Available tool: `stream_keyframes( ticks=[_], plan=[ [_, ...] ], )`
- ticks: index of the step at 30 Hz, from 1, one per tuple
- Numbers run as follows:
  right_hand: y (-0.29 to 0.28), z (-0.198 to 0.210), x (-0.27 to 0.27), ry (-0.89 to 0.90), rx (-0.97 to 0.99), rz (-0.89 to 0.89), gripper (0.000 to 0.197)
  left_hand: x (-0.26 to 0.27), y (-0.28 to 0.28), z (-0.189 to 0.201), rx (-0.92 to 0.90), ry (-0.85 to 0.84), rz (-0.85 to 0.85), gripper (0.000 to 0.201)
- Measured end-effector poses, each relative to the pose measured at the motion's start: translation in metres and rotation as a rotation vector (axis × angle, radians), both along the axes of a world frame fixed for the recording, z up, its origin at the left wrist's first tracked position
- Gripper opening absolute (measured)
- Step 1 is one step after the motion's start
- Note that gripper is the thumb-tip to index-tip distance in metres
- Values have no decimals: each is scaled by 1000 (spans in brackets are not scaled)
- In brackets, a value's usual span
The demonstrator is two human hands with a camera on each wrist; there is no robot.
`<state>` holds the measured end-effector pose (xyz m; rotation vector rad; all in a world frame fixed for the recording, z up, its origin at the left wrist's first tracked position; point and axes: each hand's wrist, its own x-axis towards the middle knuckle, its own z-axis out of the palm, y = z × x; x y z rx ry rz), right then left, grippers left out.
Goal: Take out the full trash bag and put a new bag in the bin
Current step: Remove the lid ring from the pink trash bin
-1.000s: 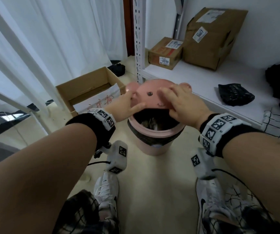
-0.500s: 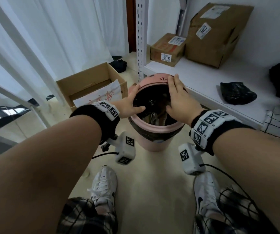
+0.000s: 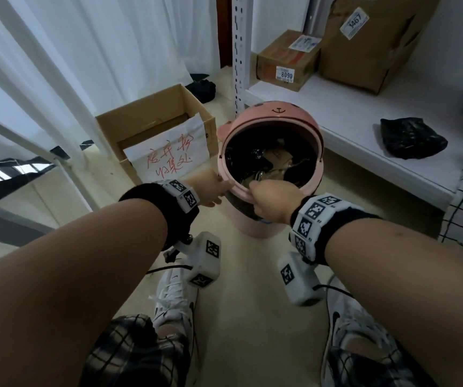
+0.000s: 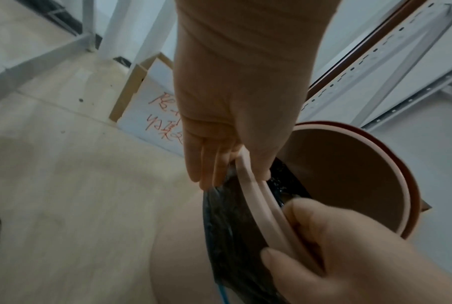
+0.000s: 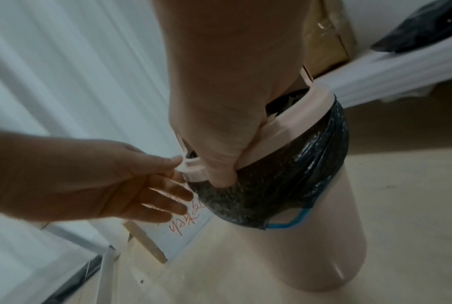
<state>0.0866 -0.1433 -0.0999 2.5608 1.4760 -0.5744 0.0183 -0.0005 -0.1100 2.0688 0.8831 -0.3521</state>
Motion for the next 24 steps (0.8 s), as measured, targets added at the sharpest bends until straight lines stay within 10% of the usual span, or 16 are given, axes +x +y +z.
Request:
stream_keyframes(
  ticks=[24],
  plan=[
    [-27, 10, 40, 48, 237, -49, 17, 29, -24, 16, -359, -227, 372, 27]
  ],
)
